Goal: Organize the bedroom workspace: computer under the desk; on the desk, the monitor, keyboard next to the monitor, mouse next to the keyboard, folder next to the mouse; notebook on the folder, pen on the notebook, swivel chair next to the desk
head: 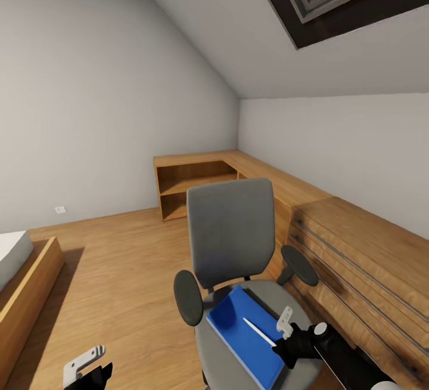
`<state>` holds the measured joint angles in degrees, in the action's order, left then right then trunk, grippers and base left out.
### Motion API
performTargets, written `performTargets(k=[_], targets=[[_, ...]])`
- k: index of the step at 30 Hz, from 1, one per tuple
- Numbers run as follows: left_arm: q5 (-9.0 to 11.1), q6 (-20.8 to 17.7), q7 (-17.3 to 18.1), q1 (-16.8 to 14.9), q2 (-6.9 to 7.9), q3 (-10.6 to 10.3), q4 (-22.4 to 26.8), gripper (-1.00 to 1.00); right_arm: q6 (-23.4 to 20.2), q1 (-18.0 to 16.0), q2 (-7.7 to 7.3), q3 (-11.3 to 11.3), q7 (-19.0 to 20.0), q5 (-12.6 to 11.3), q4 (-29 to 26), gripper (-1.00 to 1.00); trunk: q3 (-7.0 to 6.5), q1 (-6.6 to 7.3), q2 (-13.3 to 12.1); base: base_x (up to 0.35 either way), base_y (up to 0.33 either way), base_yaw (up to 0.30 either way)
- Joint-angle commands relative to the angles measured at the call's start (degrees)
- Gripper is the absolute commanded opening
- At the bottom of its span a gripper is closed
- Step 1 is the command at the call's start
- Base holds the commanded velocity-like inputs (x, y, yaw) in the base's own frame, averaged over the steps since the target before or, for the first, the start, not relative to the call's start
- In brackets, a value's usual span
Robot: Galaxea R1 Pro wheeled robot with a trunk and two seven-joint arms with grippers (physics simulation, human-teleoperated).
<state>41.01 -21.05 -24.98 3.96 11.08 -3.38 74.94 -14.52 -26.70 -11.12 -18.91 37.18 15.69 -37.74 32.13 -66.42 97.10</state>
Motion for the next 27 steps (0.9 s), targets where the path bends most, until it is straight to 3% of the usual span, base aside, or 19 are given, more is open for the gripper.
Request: performTargets(k=[1,9,13,22,23,27], targets=[[0.5,0.0,-0.5,0.0,0.06,-0.1,0.1,1.00,-0.2,0.0,-0.04,-0.1,0.2,0.3,-0.2,-1.00,-0.13,0.23,-0.4,0.000,0.000,0.000],[0.4,0.0,-0.5,0.0,0.07,-0.3,0.1,1.00,-0.2,0.0,-0.04,0.0,0.1,0.3,-1.1,-1.00,-1.57,1.98,-3.6,0.000,0.000,0.000],[0.5,-0.1,-0.5,0.0,0.08,-0.3,0.1,1.00,-0.5,0.0,-0.07,0.0,0.0,0.3,-4.4,-1.00,-2.29,2.86,-5.2,-0.026,0.000,0.000],[0.7,-0.1,-0.5,0.0,0.08,-0.3,0.0,1.00,-4.8,0.9,-0.18,0.7,-0.4,0.0,-16.9,-1.00,-3.90,4.84,-8.8,-0.257,0.000,0.000],[0.8,-0.2,-0.5,0.0,0.08,-0.3,0.0,1.00,-6.5,1.7,-0.13,1.7,-0.8,0.0,-20.5,-1.00,-4.08,5.06,-9.2,-0.149,0.000,0.000],[0.9,-0.2,-0.4,0.0,0.08,-0.1,0.0,1.00,-9.3,3.0,0.04,4.4,-3.0,-0.2,-25.3,-1.00,-4.80,5.94,-10.8,-0.077,0.000,0.000]])
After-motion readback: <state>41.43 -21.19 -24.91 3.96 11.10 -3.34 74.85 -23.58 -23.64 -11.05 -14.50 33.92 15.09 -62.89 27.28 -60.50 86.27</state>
